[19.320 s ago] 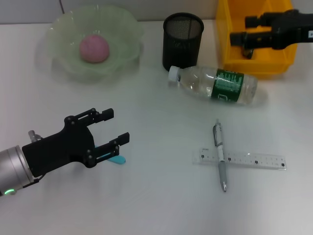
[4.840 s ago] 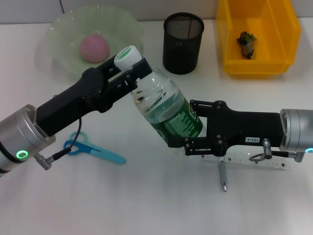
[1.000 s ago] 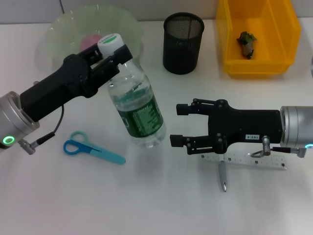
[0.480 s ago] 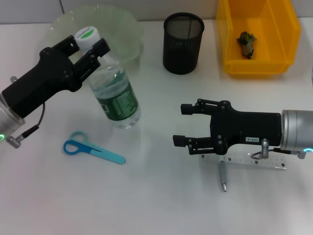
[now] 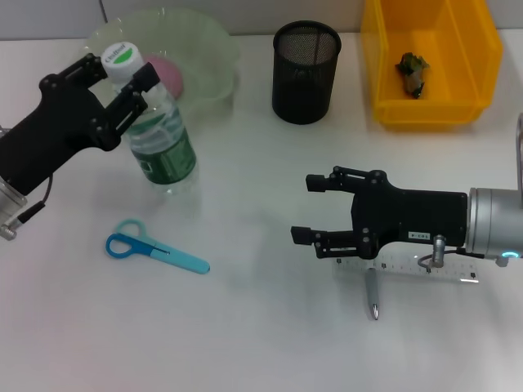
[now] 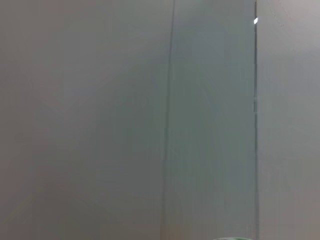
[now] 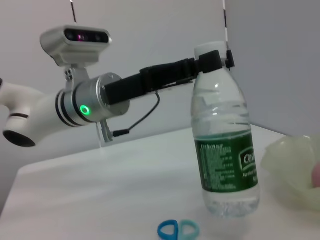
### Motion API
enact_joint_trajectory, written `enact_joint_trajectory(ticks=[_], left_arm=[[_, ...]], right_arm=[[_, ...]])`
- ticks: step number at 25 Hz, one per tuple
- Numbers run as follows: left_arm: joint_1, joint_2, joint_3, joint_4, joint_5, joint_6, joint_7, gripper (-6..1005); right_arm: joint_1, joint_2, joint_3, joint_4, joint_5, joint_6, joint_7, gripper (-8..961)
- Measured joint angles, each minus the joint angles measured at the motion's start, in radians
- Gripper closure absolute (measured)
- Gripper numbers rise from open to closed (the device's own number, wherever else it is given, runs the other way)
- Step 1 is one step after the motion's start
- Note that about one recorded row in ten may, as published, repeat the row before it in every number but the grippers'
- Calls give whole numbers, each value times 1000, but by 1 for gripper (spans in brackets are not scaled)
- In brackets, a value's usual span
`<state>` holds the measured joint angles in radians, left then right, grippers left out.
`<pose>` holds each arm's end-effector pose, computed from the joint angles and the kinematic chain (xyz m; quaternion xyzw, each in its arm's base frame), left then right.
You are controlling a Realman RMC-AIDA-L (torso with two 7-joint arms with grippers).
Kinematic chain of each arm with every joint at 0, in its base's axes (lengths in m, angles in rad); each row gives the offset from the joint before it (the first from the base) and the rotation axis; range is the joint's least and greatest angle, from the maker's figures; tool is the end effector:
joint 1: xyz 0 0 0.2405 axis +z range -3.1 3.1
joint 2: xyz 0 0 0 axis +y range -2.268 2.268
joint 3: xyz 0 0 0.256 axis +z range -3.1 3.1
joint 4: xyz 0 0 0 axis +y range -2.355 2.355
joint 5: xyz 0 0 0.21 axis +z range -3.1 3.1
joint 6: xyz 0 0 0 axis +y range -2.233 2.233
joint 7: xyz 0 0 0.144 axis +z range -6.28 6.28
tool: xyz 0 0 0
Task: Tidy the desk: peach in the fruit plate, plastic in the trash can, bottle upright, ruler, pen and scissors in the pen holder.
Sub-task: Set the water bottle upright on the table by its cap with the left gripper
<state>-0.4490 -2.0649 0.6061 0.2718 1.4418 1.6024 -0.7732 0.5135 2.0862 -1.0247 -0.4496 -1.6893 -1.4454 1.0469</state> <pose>-0.2780 0.3103 0.0088 -0.8210 -0.1318 -0.4406 0.3383 0.2505 0.3081 -0.0581 -0.9507 0.1199 0.2653 0.1070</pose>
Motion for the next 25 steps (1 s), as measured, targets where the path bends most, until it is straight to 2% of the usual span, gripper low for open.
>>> enact_joint_trajectory(ticks=[25], left_arm=[[13,0,-60,50,-15,-158,36,561]], right_arm=[[1,2,7,32,2,31,-40,120]])
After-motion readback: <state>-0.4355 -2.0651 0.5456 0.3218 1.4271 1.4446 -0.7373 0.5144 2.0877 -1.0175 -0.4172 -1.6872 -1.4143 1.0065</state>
